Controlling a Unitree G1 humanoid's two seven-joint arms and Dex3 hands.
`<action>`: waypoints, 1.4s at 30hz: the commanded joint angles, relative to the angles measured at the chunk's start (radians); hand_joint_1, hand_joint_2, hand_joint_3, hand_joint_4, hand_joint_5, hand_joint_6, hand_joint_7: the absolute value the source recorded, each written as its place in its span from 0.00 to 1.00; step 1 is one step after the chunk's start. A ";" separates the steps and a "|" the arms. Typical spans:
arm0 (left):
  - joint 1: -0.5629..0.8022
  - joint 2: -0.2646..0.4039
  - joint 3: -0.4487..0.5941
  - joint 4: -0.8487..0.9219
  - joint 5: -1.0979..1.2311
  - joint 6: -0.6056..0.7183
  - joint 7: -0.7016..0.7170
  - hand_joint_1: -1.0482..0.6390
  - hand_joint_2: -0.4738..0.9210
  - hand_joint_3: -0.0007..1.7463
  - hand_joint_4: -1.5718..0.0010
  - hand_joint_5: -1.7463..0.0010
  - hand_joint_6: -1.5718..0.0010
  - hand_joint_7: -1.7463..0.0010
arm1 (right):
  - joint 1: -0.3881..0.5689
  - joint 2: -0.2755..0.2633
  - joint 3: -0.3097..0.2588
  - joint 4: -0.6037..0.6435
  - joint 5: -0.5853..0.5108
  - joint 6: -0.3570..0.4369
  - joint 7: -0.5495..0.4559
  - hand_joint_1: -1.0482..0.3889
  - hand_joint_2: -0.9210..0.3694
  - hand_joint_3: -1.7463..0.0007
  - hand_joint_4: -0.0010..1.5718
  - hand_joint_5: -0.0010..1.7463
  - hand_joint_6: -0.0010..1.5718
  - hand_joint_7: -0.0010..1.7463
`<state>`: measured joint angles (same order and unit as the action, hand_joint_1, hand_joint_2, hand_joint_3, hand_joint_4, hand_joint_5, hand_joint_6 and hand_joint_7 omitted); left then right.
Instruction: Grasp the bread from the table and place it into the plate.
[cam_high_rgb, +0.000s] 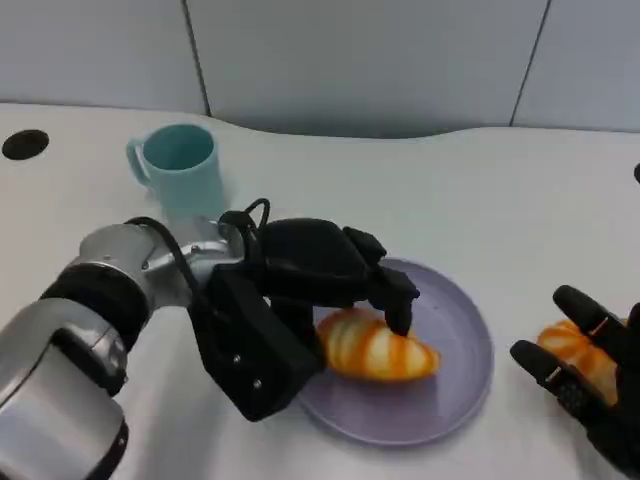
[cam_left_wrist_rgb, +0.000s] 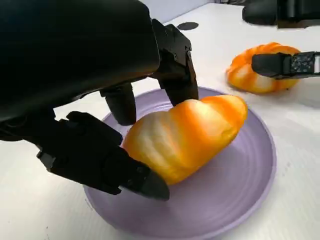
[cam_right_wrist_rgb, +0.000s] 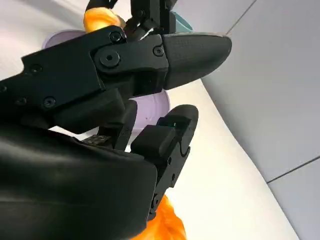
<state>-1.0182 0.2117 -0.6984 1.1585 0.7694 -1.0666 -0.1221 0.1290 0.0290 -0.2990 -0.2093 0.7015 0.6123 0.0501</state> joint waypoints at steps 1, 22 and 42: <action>-0.023 0.028 0.029 -0.032 -0.046 -0.041 -0.057 0.28 0.99 0.00 1.00 0.41 0.77 0.73 | 0.003 -0.012 -0.011 -0.007 -0.001 -0.009 0.001 0.49 0.00 0.81 0.31 0.48 0.51 0.02; 0.002 0.154 0.205 -0.258 -0.351 -0.058 -0.337 0.13 1.00 0.07 1.00 0.94 0.87 0.99 | -0.005 -0.020 -0.021 0.004 0.011 0.004 0.005 0.48 0.00 0.82 0.29 0.47 0.50 0.01; 0.366 0.246 0.495 -0.165 -0.805 0.156 -0.659 0.13 1.00 0.11 0.98 0.96 0.92 1.00 | -0.001 -0.025 -0.031 0.021 0.006 -0.005 0.024 0.48 0.00 0.83 0.29 0.48 0.49 0.01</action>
<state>-0.7437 0.4431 -0.2697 1.0009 0.0554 -0.9544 -0.7369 0.1279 0.0257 -0.3119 -0.2013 0.7040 0.6129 0.0661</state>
